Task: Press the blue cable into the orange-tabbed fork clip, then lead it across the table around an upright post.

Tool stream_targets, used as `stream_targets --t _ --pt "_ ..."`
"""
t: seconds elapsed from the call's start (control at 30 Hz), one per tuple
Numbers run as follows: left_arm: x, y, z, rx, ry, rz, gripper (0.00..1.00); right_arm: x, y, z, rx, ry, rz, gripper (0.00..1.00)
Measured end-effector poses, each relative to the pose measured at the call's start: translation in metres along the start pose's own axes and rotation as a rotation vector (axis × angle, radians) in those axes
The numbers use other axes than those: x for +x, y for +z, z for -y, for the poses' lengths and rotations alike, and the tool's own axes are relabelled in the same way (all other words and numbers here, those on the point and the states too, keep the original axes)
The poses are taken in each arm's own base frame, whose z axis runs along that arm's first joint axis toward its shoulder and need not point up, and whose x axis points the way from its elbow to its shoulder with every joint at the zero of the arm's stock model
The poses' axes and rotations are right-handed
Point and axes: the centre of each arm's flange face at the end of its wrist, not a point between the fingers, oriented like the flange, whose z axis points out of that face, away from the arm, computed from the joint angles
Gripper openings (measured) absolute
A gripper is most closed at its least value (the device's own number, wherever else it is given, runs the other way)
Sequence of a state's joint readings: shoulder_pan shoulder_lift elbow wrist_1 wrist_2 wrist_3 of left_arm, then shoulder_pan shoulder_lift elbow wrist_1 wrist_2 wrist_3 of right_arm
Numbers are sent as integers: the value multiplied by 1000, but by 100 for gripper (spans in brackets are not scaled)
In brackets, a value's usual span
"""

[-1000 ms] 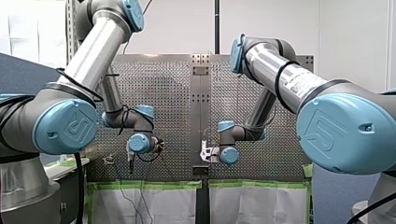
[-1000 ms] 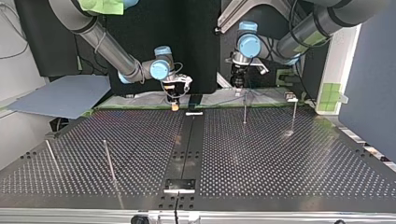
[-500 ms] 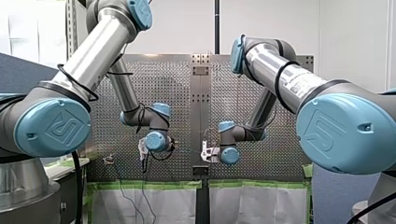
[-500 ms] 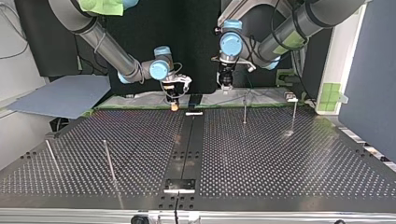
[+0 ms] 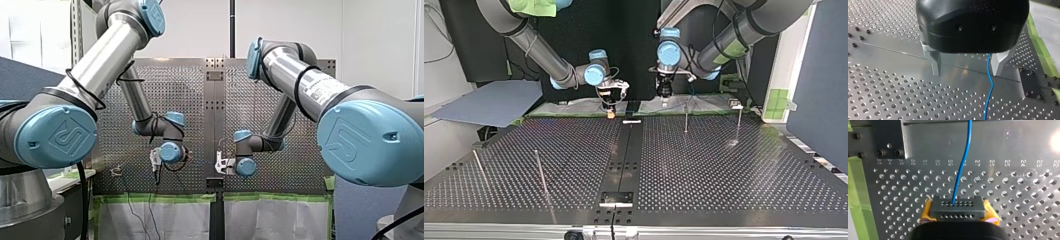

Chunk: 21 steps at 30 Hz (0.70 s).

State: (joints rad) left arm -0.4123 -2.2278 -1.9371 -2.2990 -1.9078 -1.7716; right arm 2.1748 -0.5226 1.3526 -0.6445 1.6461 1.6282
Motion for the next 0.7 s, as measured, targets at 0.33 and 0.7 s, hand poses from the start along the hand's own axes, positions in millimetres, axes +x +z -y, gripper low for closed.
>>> stream_targets --t 0.33,0.7 --pt "21 29 3 -34 32 -8 100 0 0 0 0 0 0 0" --pt "13 52 7 -68 53 6 100 0 0 0 1 -2 0 0"
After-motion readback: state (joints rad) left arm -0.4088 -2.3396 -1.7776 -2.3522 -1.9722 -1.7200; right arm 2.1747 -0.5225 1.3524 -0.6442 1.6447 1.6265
